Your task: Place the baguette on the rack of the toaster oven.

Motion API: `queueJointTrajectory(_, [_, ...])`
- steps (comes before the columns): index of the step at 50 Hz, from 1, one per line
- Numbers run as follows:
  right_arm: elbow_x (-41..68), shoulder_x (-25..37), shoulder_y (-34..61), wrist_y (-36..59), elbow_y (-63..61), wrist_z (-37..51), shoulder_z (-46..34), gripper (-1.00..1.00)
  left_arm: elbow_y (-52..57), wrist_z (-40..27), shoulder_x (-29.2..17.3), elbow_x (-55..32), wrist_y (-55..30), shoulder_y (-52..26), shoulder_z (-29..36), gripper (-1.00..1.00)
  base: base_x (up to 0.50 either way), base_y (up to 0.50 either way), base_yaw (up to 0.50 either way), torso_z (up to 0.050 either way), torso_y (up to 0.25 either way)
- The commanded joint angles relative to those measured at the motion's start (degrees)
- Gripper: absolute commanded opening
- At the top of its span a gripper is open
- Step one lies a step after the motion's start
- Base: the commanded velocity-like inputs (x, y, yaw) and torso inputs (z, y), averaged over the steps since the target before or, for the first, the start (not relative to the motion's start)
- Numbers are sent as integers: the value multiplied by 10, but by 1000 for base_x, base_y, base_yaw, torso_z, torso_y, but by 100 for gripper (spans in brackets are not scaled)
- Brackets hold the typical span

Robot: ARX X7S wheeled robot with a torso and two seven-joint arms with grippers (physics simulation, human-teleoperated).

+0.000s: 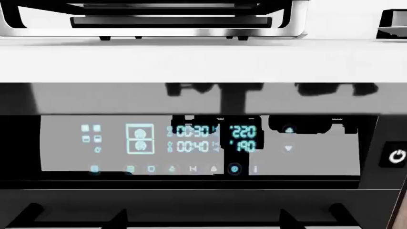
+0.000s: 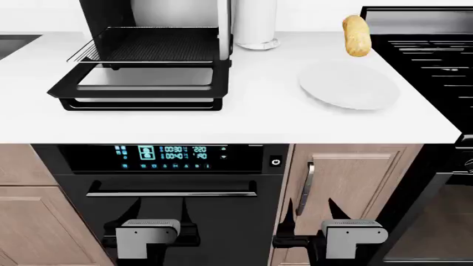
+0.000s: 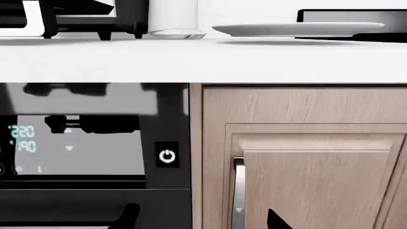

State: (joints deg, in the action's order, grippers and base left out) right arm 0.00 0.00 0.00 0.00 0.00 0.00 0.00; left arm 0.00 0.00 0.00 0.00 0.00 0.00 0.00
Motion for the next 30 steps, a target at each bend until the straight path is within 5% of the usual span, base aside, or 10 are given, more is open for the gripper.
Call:
queueJointTrajectory(1, [-2, 12, -3, -2, 7, 23, -3, 100, -24, -11, -11, 6, 59, 4, 20, 100, 0, 0, 0, 0, 0])
queueJointTrajectory(16, [2, 23, 21, 18, 30, 67, -43, 100, -31, 33, -43, -93, 102, 9, 38, 100, 0, 0, 0, 0, 0])
queueJointTrajectory(30, [21, 34, 29, 25, 29, 78, -62, 100, -26, 20, -55, -96, 89, 11, 51, 100, 0, 0, 0, 49, 0])
